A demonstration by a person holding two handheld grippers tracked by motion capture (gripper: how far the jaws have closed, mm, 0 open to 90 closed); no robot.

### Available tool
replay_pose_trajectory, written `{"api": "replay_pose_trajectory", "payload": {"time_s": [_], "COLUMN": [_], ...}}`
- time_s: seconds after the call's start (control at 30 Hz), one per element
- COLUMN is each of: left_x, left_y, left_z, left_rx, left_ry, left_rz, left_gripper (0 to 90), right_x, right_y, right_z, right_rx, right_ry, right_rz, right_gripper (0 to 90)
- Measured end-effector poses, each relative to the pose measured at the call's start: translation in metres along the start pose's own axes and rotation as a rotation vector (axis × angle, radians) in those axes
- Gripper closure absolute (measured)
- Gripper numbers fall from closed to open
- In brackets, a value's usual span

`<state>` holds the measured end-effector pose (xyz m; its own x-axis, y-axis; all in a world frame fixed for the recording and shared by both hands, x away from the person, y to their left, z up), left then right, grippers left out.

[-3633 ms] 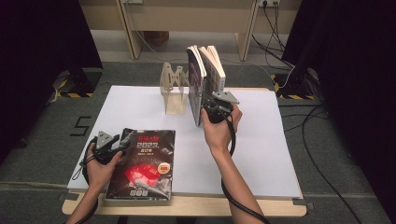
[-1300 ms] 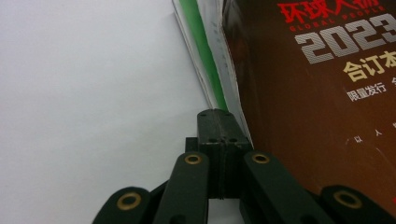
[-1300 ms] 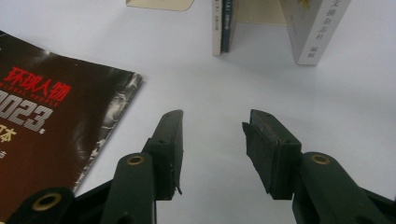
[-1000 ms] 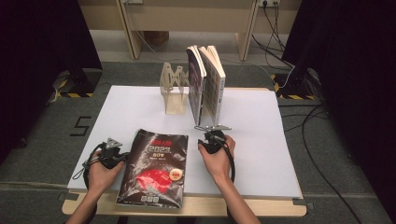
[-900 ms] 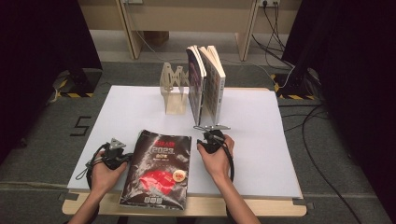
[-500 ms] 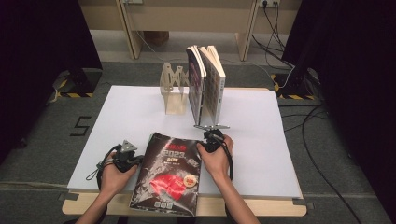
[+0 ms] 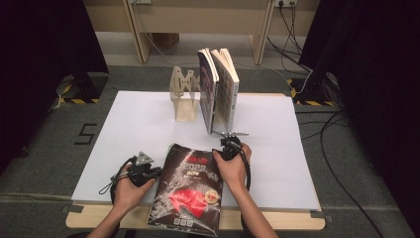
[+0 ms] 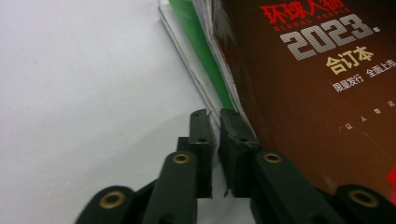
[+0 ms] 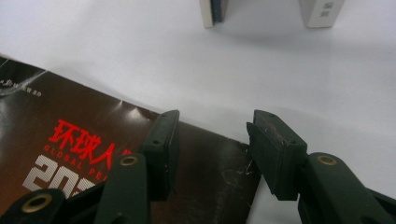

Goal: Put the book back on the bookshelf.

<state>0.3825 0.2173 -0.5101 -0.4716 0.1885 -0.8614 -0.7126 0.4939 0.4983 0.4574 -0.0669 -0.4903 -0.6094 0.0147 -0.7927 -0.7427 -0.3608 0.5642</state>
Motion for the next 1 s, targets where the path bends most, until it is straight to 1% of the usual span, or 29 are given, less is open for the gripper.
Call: {"api": "replay_pose_trajectory", "payload": {"time_s": [0.07, 0.1, 0.13, 0.2, 0.23, 0.27, 0.4, 0.43, 0.47, 0.63, 0.73, 0.9, 0.93, 1.0], "left_x": [-0.002, -0.004, -0.006, -0.010, -0.012, -0.013, -0.011, -0.010, -0.009, -0.004, -0.003, -0.002, -0.001, -0.001], "left_y": [0.003, 0.005, 0.007, 0.011, 0.013, 0.013, 0.009, 0.007, 0.005, 0.001, 0.000, -0.002, -0.002, -0.002], "left_z": [0.006, 0.009, 0.011, 0.013, 0.013, 0.012, 0.003, 0.001, -0.001, -0.004, -0.005, -0.007, -0.008, -0.009], "left_rx": [0.004, -0.011, -0.023, -0.027, -0.032, -0.027, 0.001, 0.012, 0.016, 0.032, 0.045, 0.063, 0.067, 0.063], "left_ry": [0.042, 0.048, 0.042, 0.053, 0.047, 0.047, 0.021, 0.027, 0.025, 0.028, 0.030, 0.038, 0.043, 0.040], "left_rz": [-0.027, -0.040, -0.053, -0.073, -0.080, -0.081, -0.057, -0.053, -0.047, -0.024, -0.016, -0.014, -0.014, -0.012], "left_gripper": [76.7, 76.7, 76.9, 76.9, 76.9, 76.8, 75.4, 75.1, 74.9, 74.4, 74.1, 74.0, 74.0, 73.3], "right_x": [-0.001, -0.002, -0.002, -0.002, -0.001, -0.001, 0.001, 0.001, 0.002, 0.004, 0.003, 0.004, 0.003, 0.003], "right_y": [0.001, 0.002, 0.002, 0.002, 0.002, 0.002, 0.001, 0.000, 0.000, -0.001, -0.002, -0.004, -0.004, -0.004], "right_z": [-0.003, -0.005, -0.006, -0.011, -0.013, -0.014, -0.017, -0.017, -0.017, -0.017, -0.017, -0.015, -0.014, -0.012], "right_rx": [0.001, 0.005, 0.006, 0.005, 0.008, 0.012, 0.007, 0.005, -0.001, -0.018, -0.031, -0.041, -0.034, -0.028], "right_ry": [-0.010, -0.010, -0.015, -0.025, -0.030, -0.035, -0.044, -0.046, -0.055, -0.057, -0.080, -0.076, -0.070, -0.063], "right_rz": [0.000, 0.001, 0.003, 0.008, 0.012, 0.016, 0.030, 0.031, 0.034, 0.061, 0.065, 0.062, 0.068, 0.072], "right_gripper": [52.7, 52.5, 52.4, 52.3, 52.2, 52.2, 52.0, 51.9, 51.8, 49.6, 49.2, 49.0, 49.1, 49.1]}}
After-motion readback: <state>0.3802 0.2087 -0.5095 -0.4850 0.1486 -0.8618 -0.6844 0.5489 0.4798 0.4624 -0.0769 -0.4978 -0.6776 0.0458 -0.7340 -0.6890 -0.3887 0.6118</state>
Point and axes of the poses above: each handheld gripper's, and its own axes: y roughly backward along the jaws, x roughly out of its underside, z roughly to its left, the point moved 3 cm from there along -y, roughly forward along the jaws, and after that the axes turned 15 degrees about -z, right-handed, at the moved point
